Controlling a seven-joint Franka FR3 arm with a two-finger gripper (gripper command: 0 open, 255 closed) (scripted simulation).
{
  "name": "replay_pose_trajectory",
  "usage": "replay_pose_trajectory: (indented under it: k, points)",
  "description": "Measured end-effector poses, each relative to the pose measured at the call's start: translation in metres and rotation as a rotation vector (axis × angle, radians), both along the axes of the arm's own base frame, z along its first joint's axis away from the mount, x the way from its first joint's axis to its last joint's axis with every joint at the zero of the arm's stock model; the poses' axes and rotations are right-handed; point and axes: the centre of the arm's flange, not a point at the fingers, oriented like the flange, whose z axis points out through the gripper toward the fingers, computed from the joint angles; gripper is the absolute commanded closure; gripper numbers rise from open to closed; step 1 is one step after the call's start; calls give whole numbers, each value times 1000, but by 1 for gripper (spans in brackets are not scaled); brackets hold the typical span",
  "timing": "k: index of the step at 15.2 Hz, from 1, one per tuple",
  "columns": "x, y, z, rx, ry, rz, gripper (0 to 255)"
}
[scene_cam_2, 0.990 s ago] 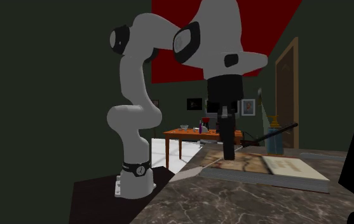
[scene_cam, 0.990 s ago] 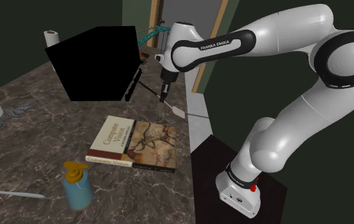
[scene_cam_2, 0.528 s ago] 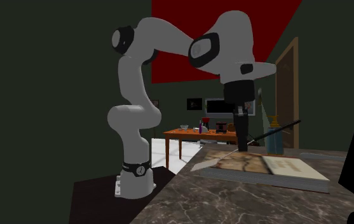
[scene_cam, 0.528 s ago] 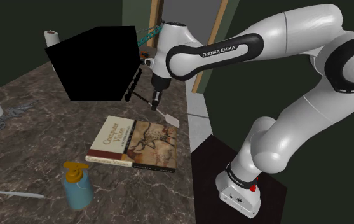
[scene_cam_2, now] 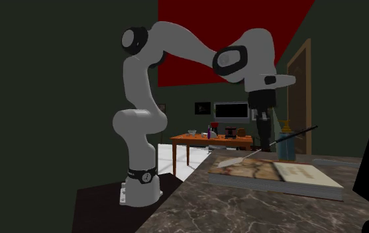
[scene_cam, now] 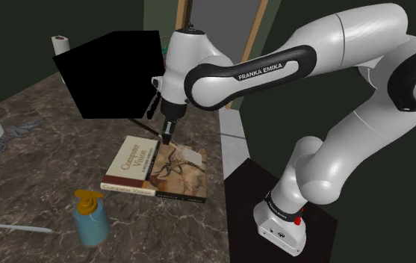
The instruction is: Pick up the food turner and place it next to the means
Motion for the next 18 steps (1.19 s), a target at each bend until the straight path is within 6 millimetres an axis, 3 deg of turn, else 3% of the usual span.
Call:
replay_pose_trajectory:
  k: [18]
  points:
    - [-78,228,1,1,-1,1,255]
